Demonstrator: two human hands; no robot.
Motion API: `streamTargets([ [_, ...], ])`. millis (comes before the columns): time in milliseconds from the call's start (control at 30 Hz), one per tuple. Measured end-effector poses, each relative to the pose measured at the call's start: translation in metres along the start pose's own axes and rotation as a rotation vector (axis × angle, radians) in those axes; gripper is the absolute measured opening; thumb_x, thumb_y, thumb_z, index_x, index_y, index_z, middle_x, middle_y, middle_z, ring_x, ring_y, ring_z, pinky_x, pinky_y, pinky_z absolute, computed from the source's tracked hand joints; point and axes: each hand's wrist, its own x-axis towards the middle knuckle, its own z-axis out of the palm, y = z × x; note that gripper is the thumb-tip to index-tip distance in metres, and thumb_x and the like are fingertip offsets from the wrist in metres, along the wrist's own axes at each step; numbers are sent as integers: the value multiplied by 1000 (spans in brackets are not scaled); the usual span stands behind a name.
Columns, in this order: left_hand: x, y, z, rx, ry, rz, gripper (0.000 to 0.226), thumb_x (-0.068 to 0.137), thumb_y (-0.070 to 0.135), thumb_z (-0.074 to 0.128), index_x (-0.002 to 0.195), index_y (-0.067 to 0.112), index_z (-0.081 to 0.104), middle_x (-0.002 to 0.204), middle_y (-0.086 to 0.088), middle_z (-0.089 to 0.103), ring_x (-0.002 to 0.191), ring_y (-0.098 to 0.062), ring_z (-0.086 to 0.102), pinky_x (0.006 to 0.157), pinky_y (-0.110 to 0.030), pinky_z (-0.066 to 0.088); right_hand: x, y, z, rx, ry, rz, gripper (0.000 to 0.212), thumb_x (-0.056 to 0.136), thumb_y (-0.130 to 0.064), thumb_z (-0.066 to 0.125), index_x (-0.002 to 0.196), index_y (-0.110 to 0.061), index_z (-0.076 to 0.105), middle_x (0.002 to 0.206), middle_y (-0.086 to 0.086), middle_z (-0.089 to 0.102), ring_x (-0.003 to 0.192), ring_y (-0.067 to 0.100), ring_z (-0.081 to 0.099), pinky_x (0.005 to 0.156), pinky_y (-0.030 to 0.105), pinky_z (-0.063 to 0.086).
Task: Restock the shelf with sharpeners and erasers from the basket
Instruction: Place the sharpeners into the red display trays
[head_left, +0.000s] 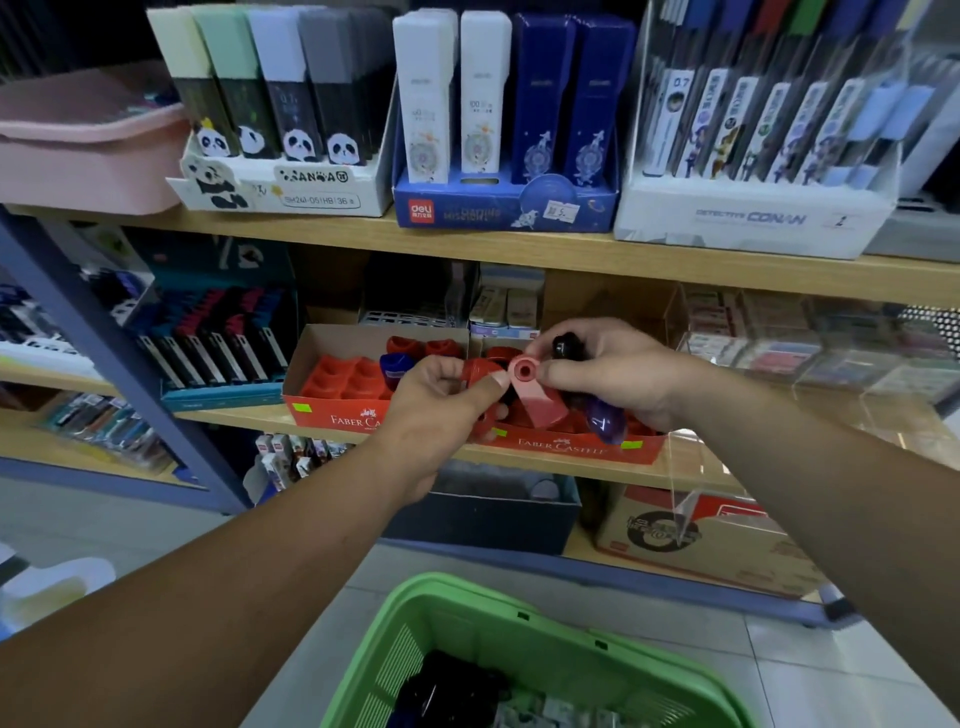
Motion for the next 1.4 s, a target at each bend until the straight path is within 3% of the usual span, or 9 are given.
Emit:
streamTargets([
  [233,-12,13,1,16,-216,-12,34,93,21,75,125,17,64,100,-10,77,84,-17,71,59,-29,51,-21,-3,-6,80,-70,-26,25,88,-11,81,112,-14,74,106,9,78,97,23,76,77,30,61],
  [433,-7,16,6,-181,-25,-6,30,94,11,73,121,17,60,104,-14,77,89,-22,76,83,-32,60,-26,5,-12,247,-8,56,30,86,-14,83,114,-14,73,98,10,80,84,23,76,74,32,62],
  [667,-4,8,13,-155,-45,2,30,94,15,73,121,23,62,107,-9,76,90,-18,74,76,-31,56,-24,12,-3,445,68,79,21,89,-17,81,109,-15,74,91,9,77,76,20,73,70,33,60],
  [767,-1,3,13,-80,-23,-6,27,96,19,72,120,28,64,110,-7,74,91,-18,69,75,-34,54,-18,13,-2,186,265,5,19,92,-19,79,109,-19,71,97,6,77,81,21,75,68,32,61],
  [833,-1,1,10,-58,-66,-57,31,98,13,66,124,29,63,114,-7,73,98,-22,68,79,-35,54,-12,14,-7,-147,365,-116,18,91,-22,79,106,-23,69,100,0,73,92,20,72,80,36,60],
  [1033,-6,-3,3,161,-98,25,52,98,5,65,143,26,52,118,16,63,104,-13,67,72,-21,55,-4,15,-10,-939,300,-177,27,97,-35,68,122,-33,59,115,-1,69,106,27,66,85,39,56],
  [1133,-10,-3,1,199,-92,33,38,99,7,65,124,34,56,104,25,59,99,-11,67,68,-16,54,1,20,-9,-901,219,-115,27,97,-36,68,121,-35,56,119,0,66,112,28,62,92,43,54],
  [1300,-5,-8,-4,166,17,29,33,92,6,75,118,23,64,113,6,71,95,-13,72,72,-21,58,13,26,-7,-459,340,-88,31,87,-21,82,106,-36,63,115,-5,63,112,21,62,95,35,54],
  [1400,-2,-8,-2,111,34,2,32,89,7,78,114,21,63,110,-2,73,89,-16,76,78,-28,62,16,24,-8,-501,333,-83,31,89,-25,80,109,-38,61,113,-7,63,110,19,62,94,34,55],
])
